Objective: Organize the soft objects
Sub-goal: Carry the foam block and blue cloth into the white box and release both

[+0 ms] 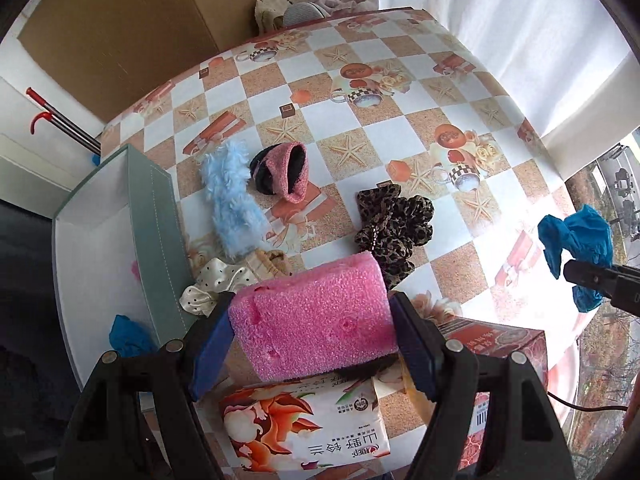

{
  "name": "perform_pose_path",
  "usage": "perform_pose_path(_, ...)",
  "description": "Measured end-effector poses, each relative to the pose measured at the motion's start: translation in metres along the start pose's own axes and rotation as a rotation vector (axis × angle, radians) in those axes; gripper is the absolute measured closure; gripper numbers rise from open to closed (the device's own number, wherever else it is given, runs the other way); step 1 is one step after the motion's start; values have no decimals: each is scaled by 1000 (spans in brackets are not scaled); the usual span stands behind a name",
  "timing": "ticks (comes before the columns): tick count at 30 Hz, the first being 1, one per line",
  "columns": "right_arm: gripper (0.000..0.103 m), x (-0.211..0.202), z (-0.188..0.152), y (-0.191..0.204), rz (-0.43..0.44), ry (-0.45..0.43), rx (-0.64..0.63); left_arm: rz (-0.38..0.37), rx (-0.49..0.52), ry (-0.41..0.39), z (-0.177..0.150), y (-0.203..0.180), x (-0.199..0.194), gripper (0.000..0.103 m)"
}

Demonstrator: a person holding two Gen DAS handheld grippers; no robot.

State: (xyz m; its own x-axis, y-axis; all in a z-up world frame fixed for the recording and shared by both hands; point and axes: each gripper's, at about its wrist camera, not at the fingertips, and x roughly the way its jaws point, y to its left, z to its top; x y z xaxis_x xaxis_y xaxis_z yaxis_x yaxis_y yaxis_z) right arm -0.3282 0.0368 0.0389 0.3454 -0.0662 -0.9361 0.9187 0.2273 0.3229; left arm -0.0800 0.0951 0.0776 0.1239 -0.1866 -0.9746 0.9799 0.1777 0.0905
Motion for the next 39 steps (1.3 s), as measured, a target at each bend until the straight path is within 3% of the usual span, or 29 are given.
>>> perform_pose_path(7,74,-23,-12,56,26,-24,-92,10,-20,-43,-34,16,-28,24)
perform_pose_path(14,74,-33,-25,119,47,-29,-214,6,-110,-79,-64,49,-48,24)
perform_pose_path(29,74,-12,-59,241,46,31,-512,63,-363,-113,-116,143,-61,24)
perform_pose_path(39,74,7,-69,304,41,75,-644,101,-446,-120,-124,191,-55,24)
